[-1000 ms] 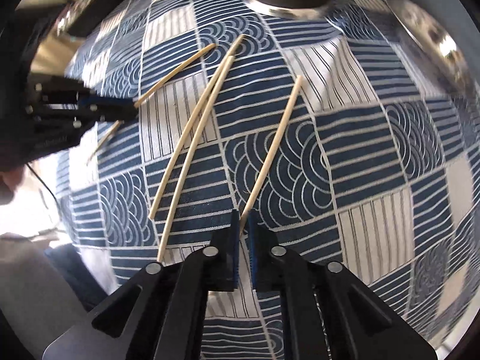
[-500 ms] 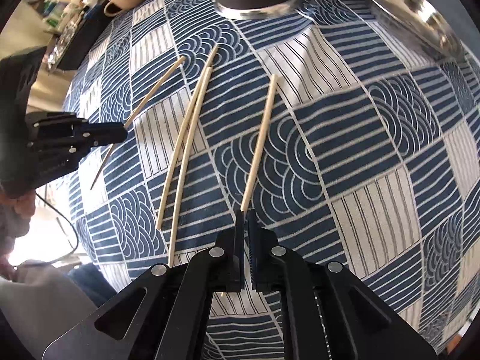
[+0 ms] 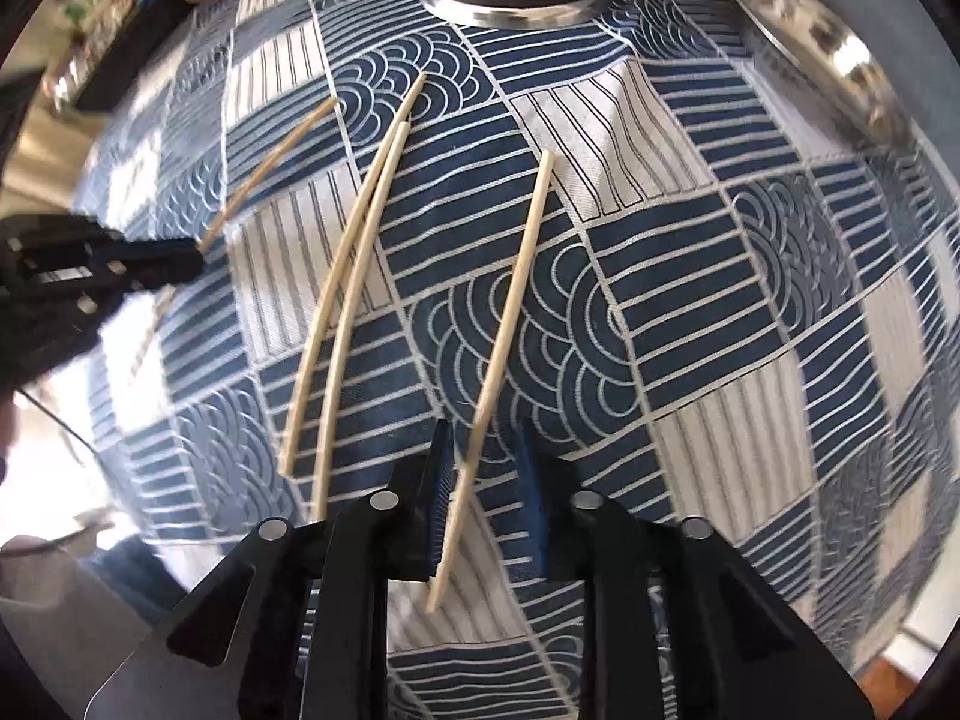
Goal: Organize utensils
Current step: 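Close the right tool on a wooden chopstick while the left tool grasps another, then raise the left tool's chopstick over the black holder while the right tool carries its chopstick there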
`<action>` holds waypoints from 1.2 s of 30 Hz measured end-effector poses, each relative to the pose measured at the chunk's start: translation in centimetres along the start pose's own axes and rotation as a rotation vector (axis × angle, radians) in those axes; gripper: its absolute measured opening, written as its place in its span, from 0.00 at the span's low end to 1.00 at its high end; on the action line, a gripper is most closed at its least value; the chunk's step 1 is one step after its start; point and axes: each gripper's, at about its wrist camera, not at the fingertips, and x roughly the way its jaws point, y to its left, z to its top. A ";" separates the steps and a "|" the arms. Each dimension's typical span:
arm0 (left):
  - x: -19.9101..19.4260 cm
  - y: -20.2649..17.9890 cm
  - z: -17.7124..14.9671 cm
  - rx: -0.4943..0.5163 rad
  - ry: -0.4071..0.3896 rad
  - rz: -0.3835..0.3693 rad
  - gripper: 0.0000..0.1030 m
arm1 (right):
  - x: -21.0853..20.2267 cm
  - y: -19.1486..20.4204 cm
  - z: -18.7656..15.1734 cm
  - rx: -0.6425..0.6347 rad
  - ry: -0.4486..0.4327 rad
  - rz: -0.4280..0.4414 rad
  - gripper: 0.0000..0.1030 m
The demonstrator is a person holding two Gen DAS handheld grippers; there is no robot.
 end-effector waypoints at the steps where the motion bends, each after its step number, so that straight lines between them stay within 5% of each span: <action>1: -0.1 0.0 0.0 0.000 -0.003 -0.002 0.05 | 0.0 0.3 -0.1 -0.005 -0.011 -0.005 0.10; 5: -0.7 0.1 -0.1 -0.002 -0.016 -0.014 0.05 | 0.0 -0.2 -0.6 0.038 -0.031 0.040 0.04; 13: -1.8 0.6 0.2 -0.006 -0.031 -0.006 0.05 | -1.3 -3.7 -1.0 0.171 -0.046 0.263 0.04; 36: -12.2 -0.3 8.3 0.035 -0.287 0.139 0.05 | -17.1 -8.2 7.3 0.110 -0.513 0.318 0.04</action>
